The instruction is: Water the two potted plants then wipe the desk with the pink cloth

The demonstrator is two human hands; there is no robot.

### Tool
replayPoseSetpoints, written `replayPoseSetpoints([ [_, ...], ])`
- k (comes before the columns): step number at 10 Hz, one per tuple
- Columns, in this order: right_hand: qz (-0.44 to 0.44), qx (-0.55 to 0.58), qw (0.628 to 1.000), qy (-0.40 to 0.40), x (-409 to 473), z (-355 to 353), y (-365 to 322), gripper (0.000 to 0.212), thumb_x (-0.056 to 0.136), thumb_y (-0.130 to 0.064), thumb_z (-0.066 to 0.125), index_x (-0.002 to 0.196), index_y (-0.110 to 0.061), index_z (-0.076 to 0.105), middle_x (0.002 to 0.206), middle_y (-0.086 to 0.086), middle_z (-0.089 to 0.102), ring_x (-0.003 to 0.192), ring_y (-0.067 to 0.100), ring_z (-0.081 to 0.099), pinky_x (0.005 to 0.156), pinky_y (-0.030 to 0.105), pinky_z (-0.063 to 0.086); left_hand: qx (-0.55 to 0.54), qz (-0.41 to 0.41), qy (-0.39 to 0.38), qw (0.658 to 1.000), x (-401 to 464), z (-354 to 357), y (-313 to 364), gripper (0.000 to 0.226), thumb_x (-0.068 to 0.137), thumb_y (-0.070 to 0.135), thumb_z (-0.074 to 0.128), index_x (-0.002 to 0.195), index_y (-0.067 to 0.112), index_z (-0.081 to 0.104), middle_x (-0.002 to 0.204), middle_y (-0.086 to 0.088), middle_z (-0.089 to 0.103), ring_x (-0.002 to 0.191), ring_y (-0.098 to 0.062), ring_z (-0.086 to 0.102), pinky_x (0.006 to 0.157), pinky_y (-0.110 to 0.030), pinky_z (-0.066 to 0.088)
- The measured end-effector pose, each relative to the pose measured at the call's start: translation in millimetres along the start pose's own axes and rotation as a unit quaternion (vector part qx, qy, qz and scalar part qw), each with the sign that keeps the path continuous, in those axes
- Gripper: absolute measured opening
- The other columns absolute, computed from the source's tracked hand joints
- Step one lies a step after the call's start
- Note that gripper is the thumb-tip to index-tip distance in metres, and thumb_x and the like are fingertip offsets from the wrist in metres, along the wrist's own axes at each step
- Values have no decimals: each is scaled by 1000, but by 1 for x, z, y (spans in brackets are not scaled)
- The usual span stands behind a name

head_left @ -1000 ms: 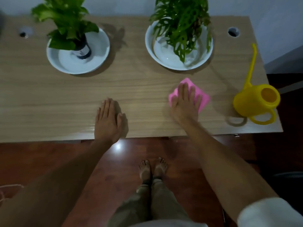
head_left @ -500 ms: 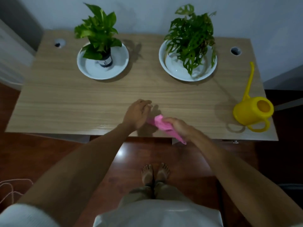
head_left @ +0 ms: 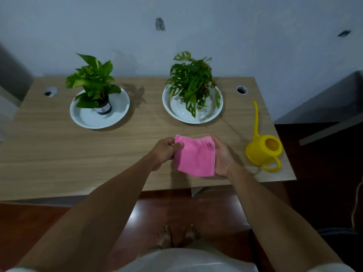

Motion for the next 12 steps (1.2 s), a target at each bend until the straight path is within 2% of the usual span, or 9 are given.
replayPoseSetpoints([
  [1,4,-72,997,37,-3,-22,-5,52,86,-46,82,129,-18,72,130,19,71,112,40,72,96,64,56,18,-3,3,1000,9,12,1,32,103,22,61,132,8,63,122,-17,72,111,-35,71,93,-49,61],
  [2,-33,-130,982,130,-3,-52,-25,30,100,-22,70,130,-19,67,133,22,70,107,37,74,78,56,63,25,-6,14,1000,18,26,-4,31,106,28,56,132,12,57,117,-16,71,101,-35,72,76,-49,63],
  [4,-59,-167,965,195,-2,-84,-41,28,110,-12,52,134,-12,66,129,20,72,112,32,71,94,54,60,48,-13,52,997,38,44,-23,16,107,31,50,117,19,55,93,-9,70,72,-24,69,41,-28,52],
  [6,-134,-406,857,288,-10,-94,-69,23,103,-11,64,121,-2,73,116,19,76,107,36,73,88,43,60,144,6,101,984,56,51,-31,25,106,28,53,116,5,59,91,-19,65,84,-34,65,81,-57,56],
  [7,-136,-495,803,301,-8,-96,-74,24,101,-20,67,111,1,74,106,19,77,97,34,72,68,25,49,189,-2,113,975,63,51,-31,27,105,29,54,118,7,60,107,-26,69,99,-45,69,87,-58,57],
  [9,-143,-596,707,352,-4,-105,-84,27,97,-38,70,106,-13,71,98,6,76,78,21,63,58,25,37,224,-42,143,963,64,42,-37,29,99,42,61,114,18,56,114,-17,72,107,-43,69,85,-47,58],
  [10,-165,-580,711,363,-5,-100,-85,30,99,-33,66,120,-11,61,102,11,76,91,31,72,71,35,56,288,-41,191,938,59,25,-34,36,96,51,58,117,21,56,113,-9,73,106,-33,68,89,-41,54],
  [11,-194,-578,699,372,-9,-82,-88,32,100,-28,63,127,-12,60,109,15,74,101,35,70,82,40,56,299,-45,211,929,44,8,-28,34,96,48,60,116,21,59,115,-10,73,108,-33,68,91,-40,54],
  [12,-220,-561,728,327,0,-54,-82,31,101,-22,63,129,-9,63,112,14,73,105,32,69,75,28,42,309,-11,233,922,30,-18,-24,34,95,41,65,118,15,62,118,-14,71,113,-35,66,95,-42,53],
])
Point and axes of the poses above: each hand's wrist, its own x-axis towards the middle knuckle, its own z-axis out of the palm, y = z × x, the point moved 9 cm from there along x, towards the middle knuckle
